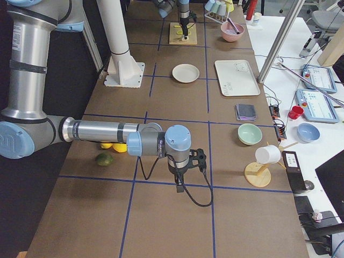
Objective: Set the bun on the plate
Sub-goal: 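Reach the left gripper to the white bun on the cutting board and grasp it, then carry the bun with the left gripper over the white plate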
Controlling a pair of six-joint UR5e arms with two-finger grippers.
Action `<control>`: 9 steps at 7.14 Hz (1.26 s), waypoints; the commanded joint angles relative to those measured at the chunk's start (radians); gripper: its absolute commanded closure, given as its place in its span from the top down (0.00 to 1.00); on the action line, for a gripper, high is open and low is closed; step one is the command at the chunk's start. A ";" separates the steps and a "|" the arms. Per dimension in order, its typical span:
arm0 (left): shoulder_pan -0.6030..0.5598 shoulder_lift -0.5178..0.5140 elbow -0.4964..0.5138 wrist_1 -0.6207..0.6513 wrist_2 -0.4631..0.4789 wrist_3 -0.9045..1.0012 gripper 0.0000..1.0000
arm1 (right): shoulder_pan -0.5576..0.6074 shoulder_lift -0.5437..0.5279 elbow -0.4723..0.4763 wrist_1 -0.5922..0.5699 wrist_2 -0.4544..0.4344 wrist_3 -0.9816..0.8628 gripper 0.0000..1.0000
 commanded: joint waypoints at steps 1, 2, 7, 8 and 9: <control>0.024 -0.007 0.012 0.000 -0.001 0.001 0.57 | 0.000 -0.002 0.000 0.000 0.000 -0.001 1.00; 0.024 -0.007 0.012 0.000 -0.001 0.004 0.46 | 0.002 -0.002 0.000 0.000 0.000 -0.001 1.00; 0.024 -0.301 -0.126 0.436 -0.003 0.002 0.35 | 0.002 -0.003 0.008 0.000 0.005 0.001 1.00; 0.038 -0.413 -0.119 0.526 -0.001 -0.004 0.35 | 0.002 -0.005 0.008 0.000 0.005 0.001 1.00; 0.094 -0.490 -0.091 0.542 0.044 -0.027 0.36 | 0.002 -0.006 0.008 0.000 0.005 0.002 1.00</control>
